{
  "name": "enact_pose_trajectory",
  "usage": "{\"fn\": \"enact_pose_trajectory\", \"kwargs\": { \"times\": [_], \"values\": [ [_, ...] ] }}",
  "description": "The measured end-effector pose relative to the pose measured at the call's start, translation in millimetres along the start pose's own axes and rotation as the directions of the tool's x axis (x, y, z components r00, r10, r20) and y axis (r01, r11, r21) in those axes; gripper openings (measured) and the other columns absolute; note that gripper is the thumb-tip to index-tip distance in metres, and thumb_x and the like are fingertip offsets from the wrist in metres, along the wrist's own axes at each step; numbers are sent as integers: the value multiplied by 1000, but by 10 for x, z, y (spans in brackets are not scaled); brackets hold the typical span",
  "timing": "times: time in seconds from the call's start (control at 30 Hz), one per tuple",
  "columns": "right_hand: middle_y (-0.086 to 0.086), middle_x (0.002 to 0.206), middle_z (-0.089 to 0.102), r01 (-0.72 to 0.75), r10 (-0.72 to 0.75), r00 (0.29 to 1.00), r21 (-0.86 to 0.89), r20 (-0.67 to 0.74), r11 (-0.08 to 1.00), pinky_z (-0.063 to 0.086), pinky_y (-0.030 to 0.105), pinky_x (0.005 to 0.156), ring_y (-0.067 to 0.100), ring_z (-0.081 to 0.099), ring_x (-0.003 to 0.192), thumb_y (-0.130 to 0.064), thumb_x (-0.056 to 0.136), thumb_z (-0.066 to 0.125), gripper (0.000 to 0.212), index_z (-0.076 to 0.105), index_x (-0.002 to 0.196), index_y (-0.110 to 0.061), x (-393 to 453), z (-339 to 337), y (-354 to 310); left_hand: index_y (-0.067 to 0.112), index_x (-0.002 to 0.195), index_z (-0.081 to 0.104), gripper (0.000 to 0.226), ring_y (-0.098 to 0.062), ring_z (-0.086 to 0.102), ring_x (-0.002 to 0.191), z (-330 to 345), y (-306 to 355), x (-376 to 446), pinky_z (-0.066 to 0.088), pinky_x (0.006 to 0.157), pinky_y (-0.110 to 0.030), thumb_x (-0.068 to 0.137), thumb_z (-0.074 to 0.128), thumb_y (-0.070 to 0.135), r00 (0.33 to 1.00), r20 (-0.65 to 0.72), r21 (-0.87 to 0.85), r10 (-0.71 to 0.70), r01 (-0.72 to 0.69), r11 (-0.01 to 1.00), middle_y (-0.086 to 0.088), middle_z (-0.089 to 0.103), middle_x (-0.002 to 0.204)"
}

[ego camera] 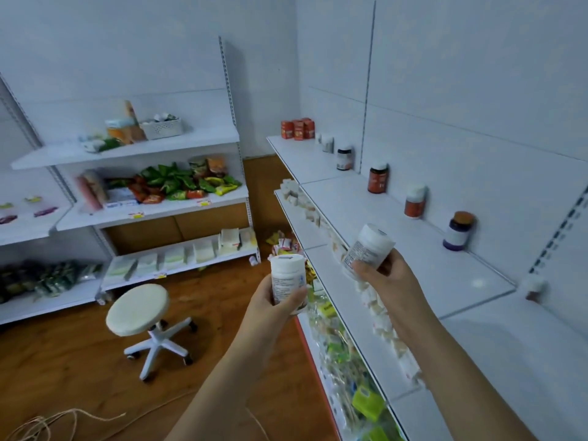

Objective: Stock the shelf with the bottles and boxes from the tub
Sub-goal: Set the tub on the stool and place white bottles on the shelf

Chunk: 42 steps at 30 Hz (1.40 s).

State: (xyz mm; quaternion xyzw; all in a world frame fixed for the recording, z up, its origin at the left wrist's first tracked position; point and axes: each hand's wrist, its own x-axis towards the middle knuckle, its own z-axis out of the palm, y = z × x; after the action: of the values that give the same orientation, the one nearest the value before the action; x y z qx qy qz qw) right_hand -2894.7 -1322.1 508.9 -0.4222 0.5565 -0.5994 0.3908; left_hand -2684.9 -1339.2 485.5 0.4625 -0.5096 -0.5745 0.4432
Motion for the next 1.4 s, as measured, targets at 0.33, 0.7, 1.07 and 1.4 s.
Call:
{"fn": "enact_pose_trajectory", "kwargs": {
  "times": [0.33, 0.7, 1.07, 1.4],
  "values": [
    [-3, 109, 69, -21, 19, 1000, -119, -21, 993, 50, 24, 77, 15, 66, 103, -23, 81, 80, 47, 58, 122, -23, 1469, 690, 315, 39, 126, 51, 57, 0, 65, 93, -362, -20, 1673, 50, 62, -9, 75, 78, 37, 998, -27, 97, 50, -47, 994, 18, 65, 108],
    [-6, 108, 66, 38, -86, 980, -257, -177, 966, 43, 12, 65, -1, 61, 92, -25, 82, 78, 47, 54, 122, -21, 3744, 1712, 112, 37, 125, 47, 57, -6, 61, 105, -1061, 375, 4215, 50, 62, -9, 78, 79, 34, 989, 82, 211, 119, -134, 968, 14, 61, 117],
    [-10, 107, 65, -7, -76, 948, -259, -309, 966, 48, 19, 76, 1, 62, 96, -24, 81, 79, 51, 50, 123, -27, 5541, 2058, 507, 36, 125, 51, 54, 5, 60, 94, -1093, 378, 6193, 48, 63, -8, 78, 78, 36, 976, 197, 273, 92, -145, 951, 16, 62, 113],
    [-17, 102, 63, -45, -59, 883, -209, -467, 977, 45, 17, 68, -2, 60, 93, -26, 81, 78, 45, 50, 117, -26, 7598, 1985, 846, 37, 123, 46, 55, 1, 57, 98, -604, 403, 8359, 46, 70, -10, 79, 79, 32, 951, 298, 375, 81, -194, 906, 19, 60, 111]
  ]
}}
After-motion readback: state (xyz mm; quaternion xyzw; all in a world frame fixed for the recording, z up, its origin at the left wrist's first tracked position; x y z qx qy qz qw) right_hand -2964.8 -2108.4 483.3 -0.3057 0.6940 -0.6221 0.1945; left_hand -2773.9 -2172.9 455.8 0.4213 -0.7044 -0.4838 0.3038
